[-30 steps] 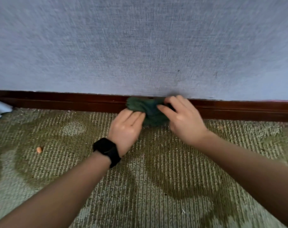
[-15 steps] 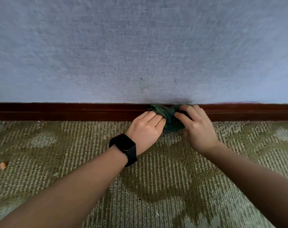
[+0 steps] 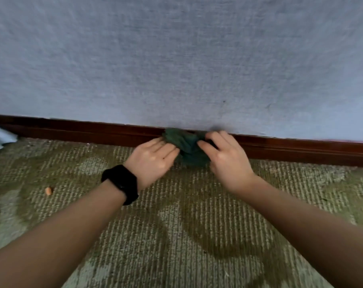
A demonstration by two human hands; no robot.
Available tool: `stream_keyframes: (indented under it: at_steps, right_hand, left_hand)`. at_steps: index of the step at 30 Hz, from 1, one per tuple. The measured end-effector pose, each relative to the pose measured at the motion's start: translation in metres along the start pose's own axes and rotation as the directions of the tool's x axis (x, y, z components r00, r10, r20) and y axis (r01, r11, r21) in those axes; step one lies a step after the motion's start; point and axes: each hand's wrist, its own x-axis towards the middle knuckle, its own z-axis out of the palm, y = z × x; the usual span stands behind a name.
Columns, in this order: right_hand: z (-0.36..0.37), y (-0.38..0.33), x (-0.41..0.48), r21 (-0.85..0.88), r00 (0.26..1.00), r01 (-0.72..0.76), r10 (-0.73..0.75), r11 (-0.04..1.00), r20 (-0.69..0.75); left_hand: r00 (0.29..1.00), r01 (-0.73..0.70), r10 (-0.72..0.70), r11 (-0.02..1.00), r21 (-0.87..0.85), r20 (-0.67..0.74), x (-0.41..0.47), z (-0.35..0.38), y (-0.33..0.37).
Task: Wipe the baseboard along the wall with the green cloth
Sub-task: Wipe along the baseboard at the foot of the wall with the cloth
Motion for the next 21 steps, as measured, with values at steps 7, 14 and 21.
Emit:
stream_keyframes:
  at_steps: [7, 14, 21]
  right_hand:
    - [0.023, -0.079, 0.069, -0.029, 0.979, 0.168, -0.163, 0.985, 0.123]
    - [0.032, -0.102, 0.086, -0.085, 0.970, 0.205, -0.191, 0.975, 0.154]
    - [0.019, -0.076, 0.065, -0.115, 0.980, 0.167, -0.152, 0.979, 0.124]
  left_hand:
    - [0.974, 0.192, -0.207, 0.970, 0.148, 0.093, -0.073, -0.030, -0.061]
    - [0.852, 0.504, -0.511, 0.859, 0.083, 0.115, -0.072, -0.031, -0.058]
    - [0.867, 0.497, -0.495, 0.868, -0.014, 0.056, -0.055, -0.020, -0.032]
